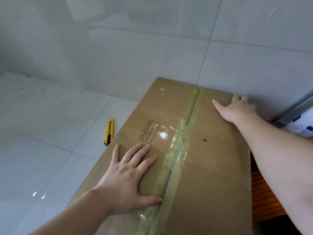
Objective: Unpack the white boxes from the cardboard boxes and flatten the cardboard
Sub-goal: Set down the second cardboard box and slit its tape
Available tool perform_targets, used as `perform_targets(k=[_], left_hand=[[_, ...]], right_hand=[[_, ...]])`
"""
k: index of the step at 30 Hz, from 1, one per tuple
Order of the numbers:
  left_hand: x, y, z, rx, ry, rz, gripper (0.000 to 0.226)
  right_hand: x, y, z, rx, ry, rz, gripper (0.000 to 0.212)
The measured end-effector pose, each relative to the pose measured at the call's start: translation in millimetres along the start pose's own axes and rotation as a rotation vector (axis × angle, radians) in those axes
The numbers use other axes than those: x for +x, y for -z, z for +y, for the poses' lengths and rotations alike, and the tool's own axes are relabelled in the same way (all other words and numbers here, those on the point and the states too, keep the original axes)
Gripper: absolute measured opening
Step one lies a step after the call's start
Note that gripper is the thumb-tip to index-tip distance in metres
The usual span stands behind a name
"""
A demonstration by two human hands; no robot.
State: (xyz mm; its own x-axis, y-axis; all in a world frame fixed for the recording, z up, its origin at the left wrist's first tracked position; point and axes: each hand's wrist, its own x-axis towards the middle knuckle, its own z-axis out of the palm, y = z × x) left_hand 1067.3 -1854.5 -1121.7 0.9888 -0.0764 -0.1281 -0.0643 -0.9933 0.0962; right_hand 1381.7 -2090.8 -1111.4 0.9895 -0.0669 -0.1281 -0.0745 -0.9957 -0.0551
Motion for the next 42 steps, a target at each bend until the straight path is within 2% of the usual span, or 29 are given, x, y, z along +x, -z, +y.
perform_targets(k=[4,9,14,17,22,25,28,30,34,36,38,40,42], left_hand=[[-12.9,6.9,-14.9,0.043,0.041,0.002,0.084],[-33.8,11.3,-30.8,0.117,0.064,0.133,0.063],[-63.1,30.8,-45.9,0.108,0.169,-0.005,0.075],[-88.2,39.5,-60.7,0.114,0.243,-0.096,0.069],[-138.7,40.8,-100.9,0.132,0.301,-0.103,0.089],[-167.0,39.3,-129.1,0.158,0.360,-0.088,0.075],[-188.9,37.6,-158.0,0.187,0.459,-0.105,0.060],[-203.2,37.3,-174.3,0.204,0.525,-0.102,0.060],[-227.3,34.3,-193.6,0.213,0.628,-0.090,0.059],[-235.4,31.5,-197.1,0.216,0.643,-0.067,0.056],[-241.4,28.8,-196.7,0.196,0.639,-0.033,0.054],[-244.0,25.6,-193.5,0.162,0.619,0.016,0.052],[-242.6,22.8,-188.7,0.134,0.594,0.065,0.050]], right_hand=[[-18.8,0.8,-12.6,-0.050,-0.009,-0.009,0.117],[-52.4,0.8,-22.4,-0.158,0.065,-0.019,0.120],[-98.7,7.7,-39.6,-0.293,0.144,-0.184,0.118],[-136.5,7.9,-59.0,-0.352,0.171,-0.235,0.114],[-202.0,7.2,-91.4,-0.422,0.240,-0.305,0.110],[-244.3,8.1,-115.3,-0.493,0.341,-0.382,0.106],[-292.6,7.8,-145.7,-0.547,0.357,-0.481,0.101],[-325.9,6.1,-168.4,-0.558,0.333,-0.556,0.108],[-376.6,-4.2,-209.8,-0.604,0.399,-0.684,0.123],[-397.2,-10.7,-221.9,-0.591,0.479,-0.730,0.119],[-415.3,-15.2,-230.1,-0.563,0.584,-0.775,0.106],[-428.3,-21.4,-236.7,-0.512,0.663,-0.867,0.093],[-436.0,-25.9,-241.4,-0.462,0.717,-0.963,0.091]])
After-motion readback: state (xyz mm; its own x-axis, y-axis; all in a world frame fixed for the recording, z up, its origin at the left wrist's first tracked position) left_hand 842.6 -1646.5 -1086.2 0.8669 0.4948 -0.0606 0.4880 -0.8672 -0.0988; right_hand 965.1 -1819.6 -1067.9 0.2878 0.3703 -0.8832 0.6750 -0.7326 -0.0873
